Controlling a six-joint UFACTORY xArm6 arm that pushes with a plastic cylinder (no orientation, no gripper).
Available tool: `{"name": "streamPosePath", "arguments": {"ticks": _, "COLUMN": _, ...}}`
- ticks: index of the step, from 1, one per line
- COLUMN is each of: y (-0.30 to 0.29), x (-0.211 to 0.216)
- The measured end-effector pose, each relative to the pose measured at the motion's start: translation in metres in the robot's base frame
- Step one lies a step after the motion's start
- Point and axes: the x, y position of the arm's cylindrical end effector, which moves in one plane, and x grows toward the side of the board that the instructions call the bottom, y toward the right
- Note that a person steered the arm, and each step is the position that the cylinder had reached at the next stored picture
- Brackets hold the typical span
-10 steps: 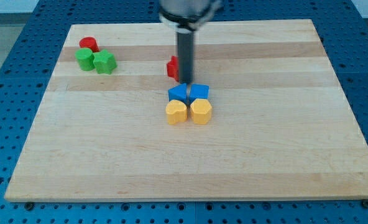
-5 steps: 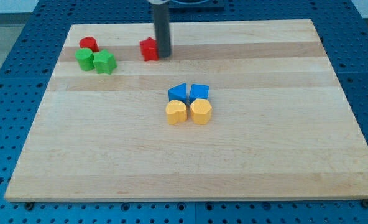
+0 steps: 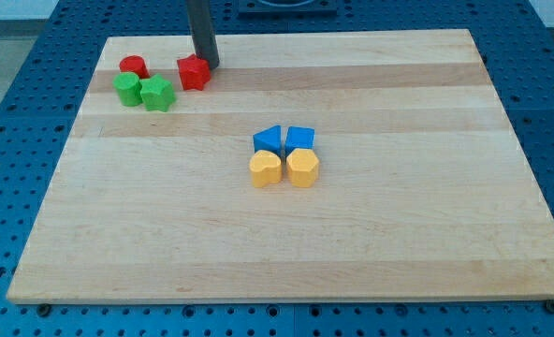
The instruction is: Push the red star into the red circle
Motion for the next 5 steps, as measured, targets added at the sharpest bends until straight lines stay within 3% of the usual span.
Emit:
{"name": "streamPosePath", "arguments": {"ticks": 2, "y": 0.059, "x": 0.014}}
{"name": "streamPosePath", "arguments": {"ticks": 5, "y": -0.014, "x": 0.031}}
